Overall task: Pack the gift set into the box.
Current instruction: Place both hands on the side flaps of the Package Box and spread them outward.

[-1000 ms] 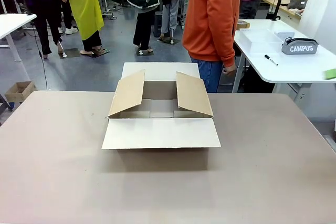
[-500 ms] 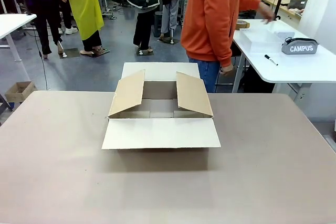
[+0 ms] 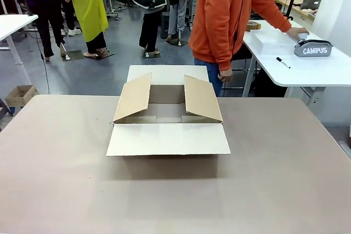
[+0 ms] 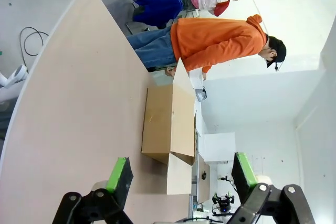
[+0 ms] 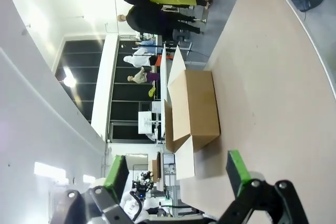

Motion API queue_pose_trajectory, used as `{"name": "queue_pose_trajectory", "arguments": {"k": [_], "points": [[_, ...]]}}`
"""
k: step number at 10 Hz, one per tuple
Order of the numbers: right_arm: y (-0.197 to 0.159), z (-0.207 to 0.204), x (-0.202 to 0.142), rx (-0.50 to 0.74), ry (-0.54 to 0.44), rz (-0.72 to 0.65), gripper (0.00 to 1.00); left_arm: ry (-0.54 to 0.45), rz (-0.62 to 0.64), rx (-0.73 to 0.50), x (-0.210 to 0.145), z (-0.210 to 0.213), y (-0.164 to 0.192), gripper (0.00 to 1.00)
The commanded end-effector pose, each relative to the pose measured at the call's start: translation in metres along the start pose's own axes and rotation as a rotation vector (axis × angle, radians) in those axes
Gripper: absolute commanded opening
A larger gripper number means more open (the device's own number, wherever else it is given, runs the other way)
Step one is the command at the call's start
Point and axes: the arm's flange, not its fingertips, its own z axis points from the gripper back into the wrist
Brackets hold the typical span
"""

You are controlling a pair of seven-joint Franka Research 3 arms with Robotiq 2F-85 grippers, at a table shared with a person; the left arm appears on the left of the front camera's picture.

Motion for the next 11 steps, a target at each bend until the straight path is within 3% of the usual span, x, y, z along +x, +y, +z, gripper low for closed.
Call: {"name": "queue_pose_trajectory", "arguments": {"k": [1, 2, 3, 4, 5, 6, 8, 9, 11], "points": [[0.002, 0.004, -0.003, 0.010, -0.026, 0.033, 1.00, -0.011, -0.023, -0.011, -0.002, -0.002, 0.001, 1.00], [0.000, 0.000, 0.000, 0.000, 0.000, 0.000, 1.00, 0.000, 0.000, 0.000, 0.000, 0.000, 0.000, 1.00], [0.036, -0.032, -0.009, -0.098, 0.046, 0.107, 1.00, 0.072, -0.098, 0.023, -0.009, -0.020, -0.033, 1.00], [0.086, -0.084, -0.029, -0.157, 0.070, 0.268, 1.00, 0.177, -0.227, 0.056, -0.021, -0.059, -0.081, 1.00], [0.124, -0.138, -0.056, -0.197, 0.059, 0.385, 1.00, 0.358, -0.362, 0.078, -0.039, -0.105, -0.116, 1.00], [0.146, -0.196, -0.089, -0.297, 0.094, 0.498, 1.00, 0.483, -0.452, 0.171, -0.062, -0.155, -0.141, 1.00], [0.156, -0.280, -0.146, -0.357, 0.168, 0.678, 1.00, 0.674, -0.547, 0.260, -0.105, -0.242, -0.164, 1.00], [0.153, -0.309, -0.171, -0.361, 0.233, 0.712, 1.00, 0.723, -0.588, 0.338, -0.128, -0.279, -0.165, 1.00], [0.137, -0.341, -0.224, -0.337, 0.216, 0.828, 1.00, 0.775, -0.646, 0.437, -0.170, -0.326, -0.164, 1.00]]}}
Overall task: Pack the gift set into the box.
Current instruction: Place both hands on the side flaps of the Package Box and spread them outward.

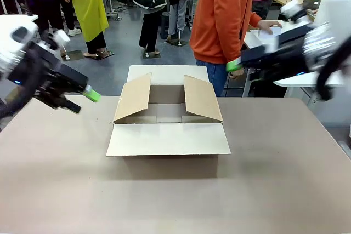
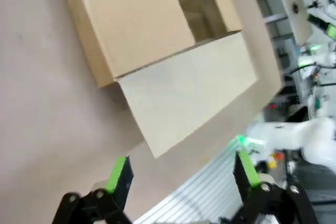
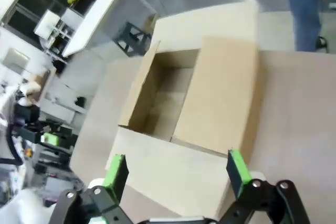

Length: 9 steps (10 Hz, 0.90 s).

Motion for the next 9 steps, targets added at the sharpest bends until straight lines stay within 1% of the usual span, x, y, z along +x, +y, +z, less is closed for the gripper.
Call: {"name": "queue_pose_trajectory", "arguments": {"k": [1, 2, 3, 4, 5, 6, 7, 8, 9], "points": [[-0.009, -0.015, -0.081, 0.008, -0.090, 0.062, 1.00, 0.005, 0.046, 0.088, 0.009, -0.008, 0.003, 1.00], [-0.027, 0.000, -0.084, -0.119, -0.028, 0.063, 1.00, 0.078, 0.044, 0.052, -0.005, 0.014, 0.020, 1.00], [0.017, -0.024, -0.020, -0.014, -0.010, 0.028, 1.00, 0.017, 0.001, 0.043, 0.005, -0.017, 0.000, 1.00], [0.019, -0.038, -0.032, -0.052, -0.010, 0.046, 1.00, 0.017, 0.001, 0.043, 0.005, -0.017, 0.000, 1.00], [0.032, -0.046, -0.031, -0.059, 0.069, 0.166, 1.00, 0.039, 0.013, 0.059, 0.004, -0.014, 0.011, 1.00], [0.042, -0.050, -0.034, -0.090, 0.102, 0.242, 1.00, 0.025, 0.025, 0.138, 0.020, -0.020, -0.008, 1.00], [0.046, -0.037, -0.041, -0.137, 0.123, 0.295, 1.00, 0.033, 0.076, 0.229, 0.049, -0.028, -0.027, 1.00], [0.050, -0.025, -0.048, -0.165, 0.084, 0.306, 1.00, 0.068, 0.071, 0.289, 0.076, -0.038, -0.045, 1.00], [0.056, -0.020, -0.057, -0.220, 0.044, 0.310, 1.00, 0.079, 0.095, 0.365, 0.105, -0.053, -0.059, 1.00]]}}
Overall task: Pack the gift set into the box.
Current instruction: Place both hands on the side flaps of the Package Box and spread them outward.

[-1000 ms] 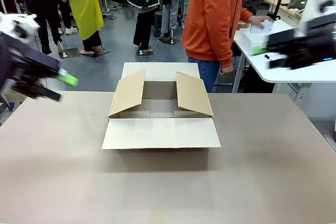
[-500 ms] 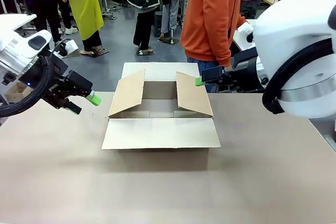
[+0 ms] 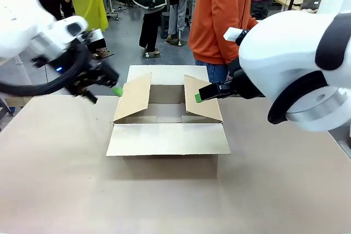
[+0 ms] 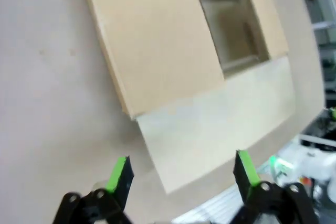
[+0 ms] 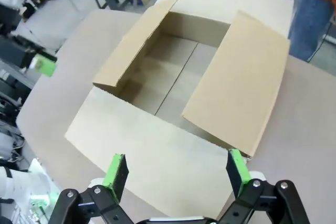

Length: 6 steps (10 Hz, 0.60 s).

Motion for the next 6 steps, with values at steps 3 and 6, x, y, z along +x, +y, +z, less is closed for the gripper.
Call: {"name": "queue_pose_trajectory", "arguments": {"k": [3, 6], "points": [[0.014, 0.020, -0.024, -0.106, -0.008, -0.033, 1.00, 0.024, 0.106, 0.261, 0.099, -0.050, -0.063, 1.00], [0.012, 0.005, 0.001, -0.070, -0.022, 0.008, 1.00, 0.009, 0.180, 0.360, 0.121, -0.094, -0.081, 1.00]]}}
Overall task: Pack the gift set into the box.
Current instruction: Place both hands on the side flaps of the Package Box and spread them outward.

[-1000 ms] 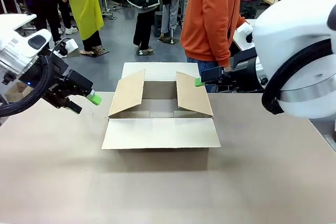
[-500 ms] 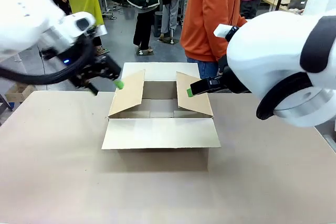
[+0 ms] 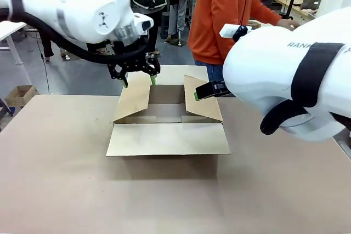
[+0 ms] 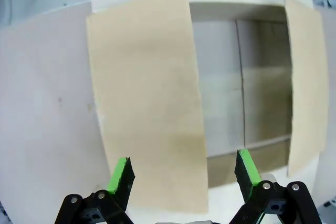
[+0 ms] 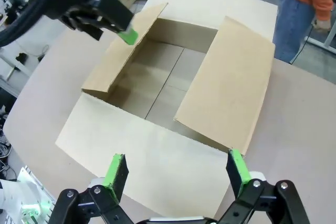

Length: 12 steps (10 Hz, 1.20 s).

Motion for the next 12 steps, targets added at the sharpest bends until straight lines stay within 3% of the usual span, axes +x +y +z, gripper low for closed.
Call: {"name": "queue_pose_trajectory", "arguments": {"k": [1, 5, 7, 12], "points": [[-0.004, 0.001, 0.002, 0.019, -0.001, 0.007, 1.00, 0.001, 0.087, 0.094, 0.017, -0.017, -0.023, 1.00], [-0.004, 0.001, 0.002, 0.019, -0.001, 0.007, 1.00, -0.022, 0.180, 0.251, 0.030, -0.056, -0.027, 1.00], [-0.004, 0.001, 0.002, 0.019, -0.001, 0.007, 1.00, -0.040, 0.167, 0.308, 0.031, -0.066, -0.027, 1.00], [-0.004, 0.001, 0.002, 0.019, -0.001, 0.007, 1.00, 0.022, 0.105, 0.373, 0.025, -0.070, -0.022, 1.00]]}}
